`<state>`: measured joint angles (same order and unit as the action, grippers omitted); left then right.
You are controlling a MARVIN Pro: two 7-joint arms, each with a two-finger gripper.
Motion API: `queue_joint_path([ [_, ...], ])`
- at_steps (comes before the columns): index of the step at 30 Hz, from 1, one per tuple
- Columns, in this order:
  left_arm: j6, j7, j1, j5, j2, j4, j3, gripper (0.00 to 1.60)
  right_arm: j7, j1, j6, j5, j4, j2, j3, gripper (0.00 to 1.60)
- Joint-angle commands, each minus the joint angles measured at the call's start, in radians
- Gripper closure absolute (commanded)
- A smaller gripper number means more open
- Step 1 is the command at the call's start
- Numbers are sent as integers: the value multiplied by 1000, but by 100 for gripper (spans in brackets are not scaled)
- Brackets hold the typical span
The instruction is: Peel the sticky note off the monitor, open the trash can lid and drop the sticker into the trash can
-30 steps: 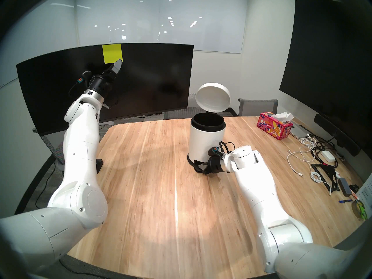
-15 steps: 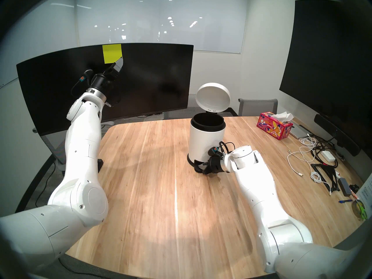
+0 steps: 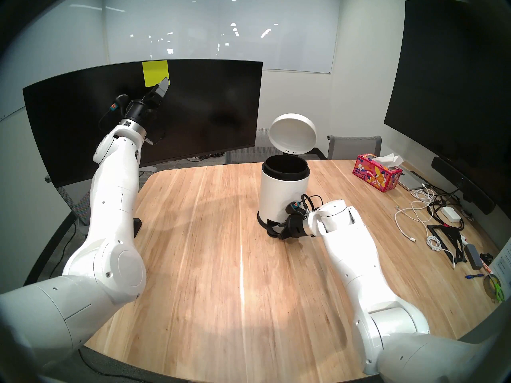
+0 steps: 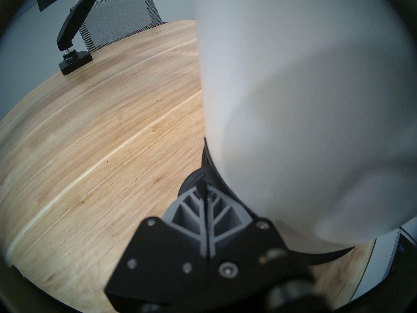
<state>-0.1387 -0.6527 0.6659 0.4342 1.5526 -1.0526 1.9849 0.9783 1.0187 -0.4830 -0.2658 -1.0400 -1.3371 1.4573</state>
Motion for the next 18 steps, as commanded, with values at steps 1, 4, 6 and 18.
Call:
queue_joint_path([
  [1, -2, -13, -36, 20, 4, -49, 3, 0, -2, 4, 0, -3, 2, 7, 1, 160],
  [4, -5, -20, -29, 26, 8, -65, 3, 0, -2, 4, 0, -3, 2, 7, 1, 160],
  [6, -9, -20, -26, 28, 10, -76, 3, 0, -3, 4, 0, -3, 2, 7, 1, 160],
  [18, -37, -17, -12, 32, 17, -114, 4, 0, -3, 4, 0, -3, 2, 7, 1, 160],
])
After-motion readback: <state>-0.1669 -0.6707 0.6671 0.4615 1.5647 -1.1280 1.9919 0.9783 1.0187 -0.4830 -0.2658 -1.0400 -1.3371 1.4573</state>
